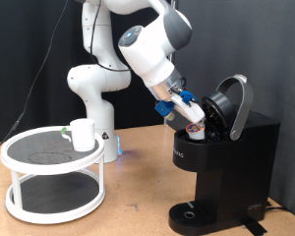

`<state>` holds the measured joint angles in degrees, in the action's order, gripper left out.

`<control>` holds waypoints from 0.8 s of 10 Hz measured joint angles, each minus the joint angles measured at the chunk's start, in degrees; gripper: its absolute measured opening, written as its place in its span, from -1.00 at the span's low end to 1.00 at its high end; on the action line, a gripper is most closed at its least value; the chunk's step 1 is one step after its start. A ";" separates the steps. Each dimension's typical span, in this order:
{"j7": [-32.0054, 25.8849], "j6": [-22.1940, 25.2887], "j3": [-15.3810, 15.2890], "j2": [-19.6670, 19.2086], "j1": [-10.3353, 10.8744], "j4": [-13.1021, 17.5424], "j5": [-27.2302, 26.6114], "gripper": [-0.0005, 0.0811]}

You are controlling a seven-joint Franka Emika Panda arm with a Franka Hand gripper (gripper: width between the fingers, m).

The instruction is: Make a cup of coffee with the keurig machine

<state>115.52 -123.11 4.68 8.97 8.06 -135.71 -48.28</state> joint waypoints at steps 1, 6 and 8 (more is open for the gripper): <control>-0.75 1.06 -0.02 0.00 0.01 0.00 -0.49 0.81; -1.25 -0.31 -0.45 0.57 0.17 -0.64 -1.03 0.81; -1.69 -4.18 -0.21 2.20 -0.17 -2.26 -1.40 0.81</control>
<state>113.84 -127.28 4.47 11.17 7.89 -137.96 -49.67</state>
